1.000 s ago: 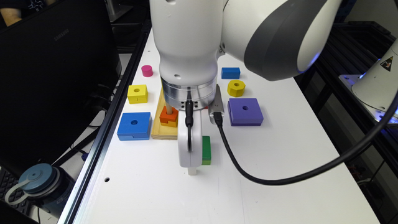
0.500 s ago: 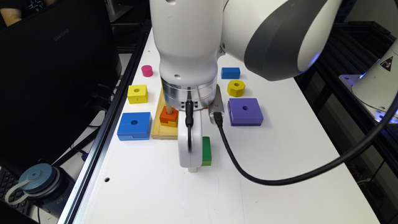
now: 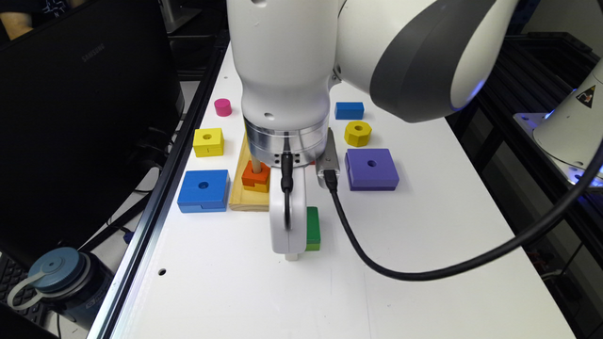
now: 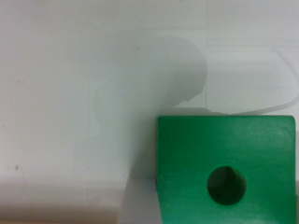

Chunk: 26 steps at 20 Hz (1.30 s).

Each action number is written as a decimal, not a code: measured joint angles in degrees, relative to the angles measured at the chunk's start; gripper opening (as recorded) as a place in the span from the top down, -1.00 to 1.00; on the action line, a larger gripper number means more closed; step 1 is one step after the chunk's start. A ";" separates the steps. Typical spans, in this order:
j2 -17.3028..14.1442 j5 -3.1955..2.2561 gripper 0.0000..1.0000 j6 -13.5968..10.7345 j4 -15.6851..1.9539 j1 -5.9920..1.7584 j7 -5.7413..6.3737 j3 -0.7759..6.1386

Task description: Pick up green block.

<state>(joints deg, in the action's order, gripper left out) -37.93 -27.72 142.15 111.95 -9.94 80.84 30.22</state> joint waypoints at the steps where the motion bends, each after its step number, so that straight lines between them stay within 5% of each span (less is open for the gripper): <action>1: 0.00 0.00 -1.00 0.00 0.00 0.00 0.00 0.00; 6: 0.00 0.00 -1.00 0.00 0.00 0.00 0.00 0.00; 7: 0.00 0.00 1.00 0.00 0.00 0.00 0.00 0.00; 21: 0.03 0.00 1.00 0.00 0.01 -0.11 -0.01 0.12; 26: 2.13 0.57 1.00 -1.20 0.19 -0.64 -0.03 1.17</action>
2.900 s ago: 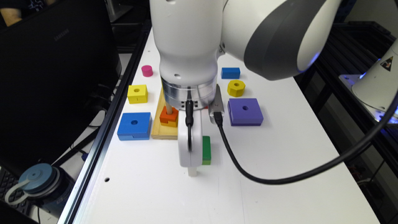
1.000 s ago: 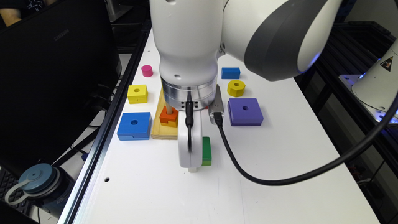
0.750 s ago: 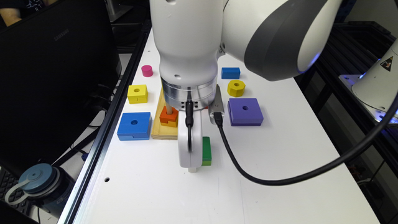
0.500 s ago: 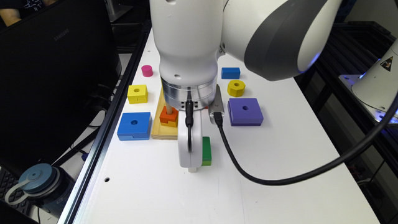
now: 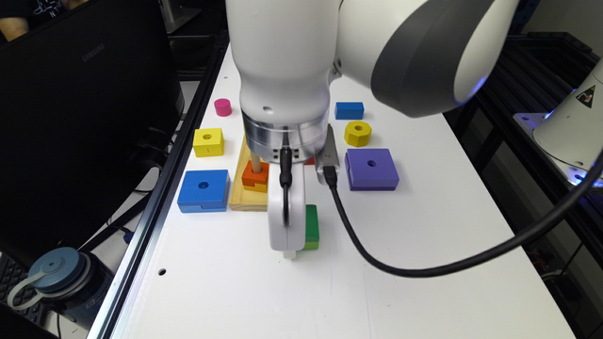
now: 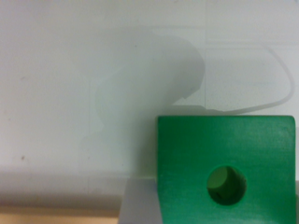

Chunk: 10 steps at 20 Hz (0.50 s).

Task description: Pick up green block.

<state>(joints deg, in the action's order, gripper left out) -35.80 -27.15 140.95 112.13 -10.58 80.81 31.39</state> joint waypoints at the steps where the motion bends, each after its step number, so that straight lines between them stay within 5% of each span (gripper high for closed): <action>1: 0.33 0.08 1.00 -0.23 0.11 -0.08 0.00 0.16; 8: 0.69 0.11 1.00 -0.41 0.22 -0.33 -0.01 0.40; 10: 2.14 0.69 1.00 -1.60 0.18 -1.00 -0.13 1.48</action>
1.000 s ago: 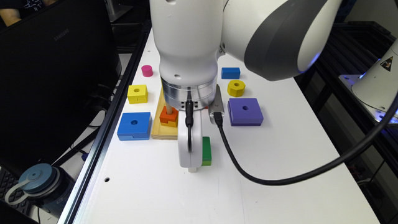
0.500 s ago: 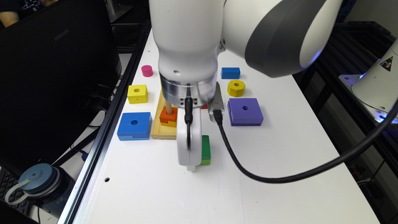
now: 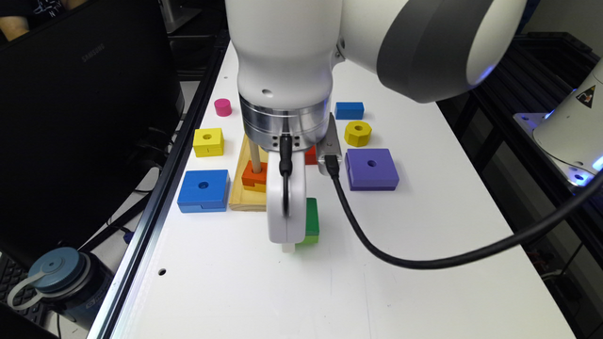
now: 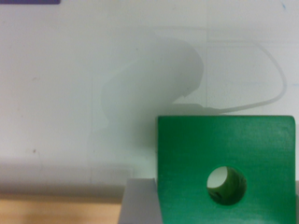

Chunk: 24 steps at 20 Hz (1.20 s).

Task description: Pick up green block.

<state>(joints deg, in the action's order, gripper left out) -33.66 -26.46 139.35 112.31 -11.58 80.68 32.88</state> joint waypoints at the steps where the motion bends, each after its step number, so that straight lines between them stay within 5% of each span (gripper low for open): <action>1: 1.16 0.65 1.00 -1.18 0.02 -0.47 -0.24 0.79; 4: 3.20 2.00 1.00 -2.95 0.42 -1.32 -0.81 1.98; 8: 3.22 2.03 1.00 -2.88 0.64 -1.62 -0.84 2.12; 9: 3.71 2.21 1.00 -3.29 0.48 -1.99 -0.88 2.64; 10: 4.75 2.70 1.00 -4.23 0.38 -2.56 -1.02 3.50; 12: 7.68 4.75 1.00 -6.77 0.50 -4.03 -2.06 5.48; 16: 9.88 6.67 1.00 -8.18 0.56 -5.08 -3.43 6.47; 20: 12.83 9.32 1.00 -10.36 0.47 -5.86 -5.04 7.40; 24: 12.98 9.48 1.00 -10.46 0.44 -5.99 -5.18 7.49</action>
<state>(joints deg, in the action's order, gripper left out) -20.68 -16.98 128.89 112.75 -17.57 75.50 40.37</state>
